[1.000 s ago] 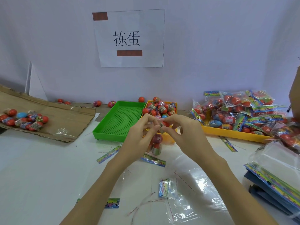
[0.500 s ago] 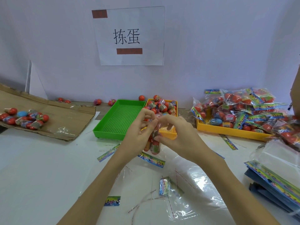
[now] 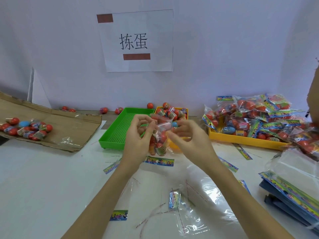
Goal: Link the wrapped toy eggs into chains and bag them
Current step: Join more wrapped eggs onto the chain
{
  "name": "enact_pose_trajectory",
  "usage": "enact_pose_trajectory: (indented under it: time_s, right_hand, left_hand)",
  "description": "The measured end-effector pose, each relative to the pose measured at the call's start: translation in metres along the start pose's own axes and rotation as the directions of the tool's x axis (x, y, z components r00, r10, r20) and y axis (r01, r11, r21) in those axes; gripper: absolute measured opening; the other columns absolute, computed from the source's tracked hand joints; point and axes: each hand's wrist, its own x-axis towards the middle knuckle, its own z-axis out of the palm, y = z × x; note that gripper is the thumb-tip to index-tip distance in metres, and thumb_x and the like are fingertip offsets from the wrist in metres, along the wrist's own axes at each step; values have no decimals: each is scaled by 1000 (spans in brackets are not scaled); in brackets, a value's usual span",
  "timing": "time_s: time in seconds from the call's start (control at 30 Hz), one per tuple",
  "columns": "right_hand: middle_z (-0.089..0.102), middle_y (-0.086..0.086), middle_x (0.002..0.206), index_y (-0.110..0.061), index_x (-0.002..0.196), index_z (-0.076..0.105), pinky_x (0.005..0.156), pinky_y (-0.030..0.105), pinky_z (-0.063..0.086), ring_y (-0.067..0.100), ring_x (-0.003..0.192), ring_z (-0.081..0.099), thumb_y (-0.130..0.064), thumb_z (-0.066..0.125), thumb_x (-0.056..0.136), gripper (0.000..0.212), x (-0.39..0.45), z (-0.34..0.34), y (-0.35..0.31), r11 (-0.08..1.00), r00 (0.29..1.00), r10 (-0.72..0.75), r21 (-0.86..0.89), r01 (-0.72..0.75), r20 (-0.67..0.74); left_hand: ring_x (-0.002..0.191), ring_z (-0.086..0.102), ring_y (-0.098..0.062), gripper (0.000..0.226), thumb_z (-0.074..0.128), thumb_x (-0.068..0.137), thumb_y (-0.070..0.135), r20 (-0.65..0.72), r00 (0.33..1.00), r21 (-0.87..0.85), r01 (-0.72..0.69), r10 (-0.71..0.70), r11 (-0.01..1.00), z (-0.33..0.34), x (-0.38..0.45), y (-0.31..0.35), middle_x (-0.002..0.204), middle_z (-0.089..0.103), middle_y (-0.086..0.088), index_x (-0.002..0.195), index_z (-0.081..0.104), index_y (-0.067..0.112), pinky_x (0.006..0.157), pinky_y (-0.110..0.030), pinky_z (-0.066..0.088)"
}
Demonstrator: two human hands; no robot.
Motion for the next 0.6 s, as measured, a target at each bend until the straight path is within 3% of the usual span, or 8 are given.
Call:
enact_pose_trajectory:
  time_s: [0.1,0.2,0.3,0.37,0.43,0.53,0.6]
  right_hand:
    - [74,-15,97,-28,113,71,74,14,55,-2,89,68,-46,78,86,33,-4,8,6,998,977,69,-9,-69,203]
    - [75,-13,89,-29,104,77,80,25,58,8,87,69,-37,78,89,17,-6,13,8,995,986,55,74,-67,156]
    - [77,-7,92,-29,101,77,87,33,60,17,95,72,-30,75,92,9,-4,11,10,964,987,106,232,-131,117]
    - [78,-4,92,-30,98,76,84,29,61,19,95,73,-28,73,94,6,-2,9,10,945,985,140,282,-163,100]
    - [77,-4,91,-36,95,75,77,23,61,18,93,73,-26,71,94,11,-2,8,10,943,983,149,283,-173,104]
    - [76,1,93,-39,96,73,82,34,60,21,93,72,-26,65,96,15,-3,11,11,953,978,159,237,-188,137]
    - [76,-6,94,-41,103,69,85,35,61,15,92,72,-31,63,98,13,-1,11,13,971,978,129,181,-158,161]
  left_hand:
    - [94,73,-28,10,68,101,25,7,1000,-96,10,-10,995,4,0,1,106,69,0,105,62,32,71,-50,62]
    - [114,72,-23,32,71,98,27,68,998,-214,21,-7,977,10,-3,2,123,69,-5,126,56,34,87,-44,64]
    - [118,70,-18,54,69,95,39,141,983,-223,148,-119,963,11,-5,2,132,68,-3,143,44,36,85,-39,64]
    - [111,72,-18,48,69,93,40,191,961,-163,233,-201,959,9,-5,2,122,73,-8,136,59,24,86,-38,63]
    - [98,70,-21,23,71,96,32,223,951,-107,242,-214,964,7,-5,1,108,75,-16,114,75,18,89,-41,61]
    - [87,68,-16,4,74,97,25,232,951,-84,230,-206,969,7,-6,-1,91,74,-9,99,77,23,81,-37,61]
    - [87,67,-17,9,76,95,28,241,943,-93,257,-229,962,7,-6,-1,91,71,-8,99,75,21,81,-39,60]
